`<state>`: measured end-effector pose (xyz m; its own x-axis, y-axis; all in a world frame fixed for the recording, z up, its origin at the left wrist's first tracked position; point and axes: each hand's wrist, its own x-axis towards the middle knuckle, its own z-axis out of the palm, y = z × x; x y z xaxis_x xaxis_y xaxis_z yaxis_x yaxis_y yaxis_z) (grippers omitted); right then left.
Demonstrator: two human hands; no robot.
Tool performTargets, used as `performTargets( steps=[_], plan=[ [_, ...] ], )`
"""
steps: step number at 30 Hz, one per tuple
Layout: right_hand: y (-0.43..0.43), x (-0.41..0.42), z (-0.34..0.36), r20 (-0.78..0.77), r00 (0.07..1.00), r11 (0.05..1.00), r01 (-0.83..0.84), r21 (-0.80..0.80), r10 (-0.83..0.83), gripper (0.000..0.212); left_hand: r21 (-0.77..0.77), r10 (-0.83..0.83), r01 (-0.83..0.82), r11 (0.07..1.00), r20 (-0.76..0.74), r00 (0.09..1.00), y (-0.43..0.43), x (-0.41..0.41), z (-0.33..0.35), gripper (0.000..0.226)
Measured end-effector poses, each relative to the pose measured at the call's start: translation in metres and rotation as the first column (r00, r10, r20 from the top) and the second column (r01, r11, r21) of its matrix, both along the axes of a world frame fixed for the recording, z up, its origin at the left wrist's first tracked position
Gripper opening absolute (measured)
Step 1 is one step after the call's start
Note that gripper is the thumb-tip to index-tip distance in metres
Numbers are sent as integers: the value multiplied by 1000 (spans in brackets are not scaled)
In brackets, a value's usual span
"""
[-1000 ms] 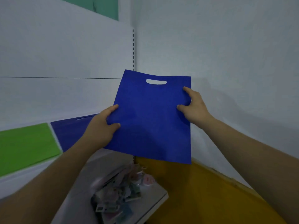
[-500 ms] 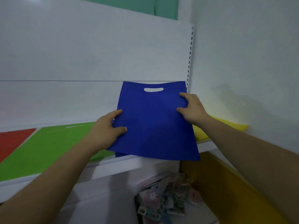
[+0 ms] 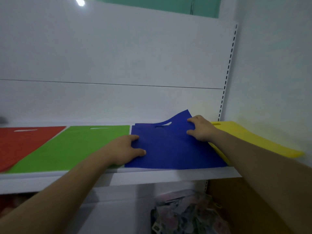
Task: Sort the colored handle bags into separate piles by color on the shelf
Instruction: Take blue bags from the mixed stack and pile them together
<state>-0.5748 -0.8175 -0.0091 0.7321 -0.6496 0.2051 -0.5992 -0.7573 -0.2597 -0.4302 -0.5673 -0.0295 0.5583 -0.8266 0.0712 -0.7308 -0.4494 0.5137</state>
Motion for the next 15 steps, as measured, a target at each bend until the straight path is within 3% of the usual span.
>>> performTargets(
  steps=[6,10,13,15],
  plan=[
    [-12,4,-1,-235,972,999,-1,49,12,77,14,78,-80,997,121,990,-6,-9,1,67],
    [-17,6,-5,-274,962,1000,-14,-13,10,67,48,-14,9,999,107,994,1,-16,-2,72],
    [-17,7,-8,-272,960,998,-57,19,60,60,146,-69,57,988,76,995,6,-22,-1,97],
    [-15,6,-9,-287,953,995,-81,54,93,61,152,-75,61,987,86,993,6,-24,-2,94]
  ],
)
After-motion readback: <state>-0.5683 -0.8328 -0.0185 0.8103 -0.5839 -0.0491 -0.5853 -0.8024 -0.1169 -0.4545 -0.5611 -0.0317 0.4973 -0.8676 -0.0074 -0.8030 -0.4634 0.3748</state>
